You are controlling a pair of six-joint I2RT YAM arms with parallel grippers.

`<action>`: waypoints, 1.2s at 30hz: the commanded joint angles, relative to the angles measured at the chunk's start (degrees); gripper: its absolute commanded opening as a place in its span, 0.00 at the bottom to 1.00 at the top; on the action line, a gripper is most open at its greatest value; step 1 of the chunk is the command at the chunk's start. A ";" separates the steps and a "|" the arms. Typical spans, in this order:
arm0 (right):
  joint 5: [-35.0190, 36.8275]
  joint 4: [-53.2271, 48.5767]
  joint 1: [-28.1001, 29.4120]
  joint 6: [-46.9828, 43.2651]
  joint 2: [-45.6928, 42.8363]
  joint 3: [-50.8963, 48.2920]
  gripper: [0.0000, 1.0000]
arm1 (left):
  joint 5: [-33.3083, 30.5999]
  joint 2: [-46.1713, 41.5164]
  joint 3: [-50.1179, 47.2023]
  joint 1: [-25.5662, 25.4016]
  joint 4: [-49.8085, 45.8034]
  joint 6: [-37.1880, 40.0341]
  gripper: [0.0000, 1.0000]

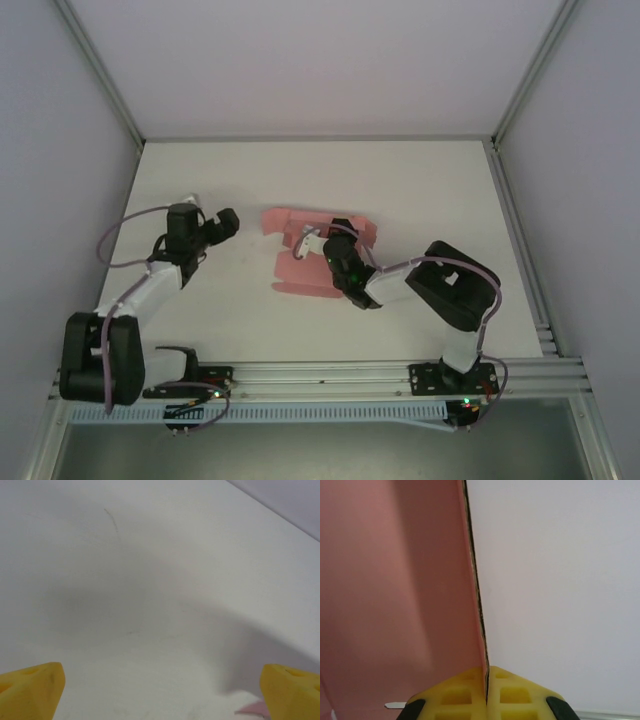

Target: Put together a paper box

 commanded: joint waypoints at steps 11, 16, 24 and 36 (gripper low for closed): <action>-1.94 -5.14 0.73 6.88 -2.68 -0.95 0.00 | 22.22 20.19 10.67 -3.25 8.49 12.50 0.94; -2.09 -5.63 0.52 8.30 -2.77 -0.55 0.00 | 26.94 19.30 8.67 -5.36 9.55 15.76 0.80; -1.81 -7.48 0.04 8.91 -3.29 -0.63 0.00 | 27.38 13.32 0.90 -10.26 10.69 18.79 0.68; -1.55 -9.08 -0.06 9.29 -3.31 -0.57 0.00 | 26.84 12.38 -3.63 -14.61 15.54 19.70 0.55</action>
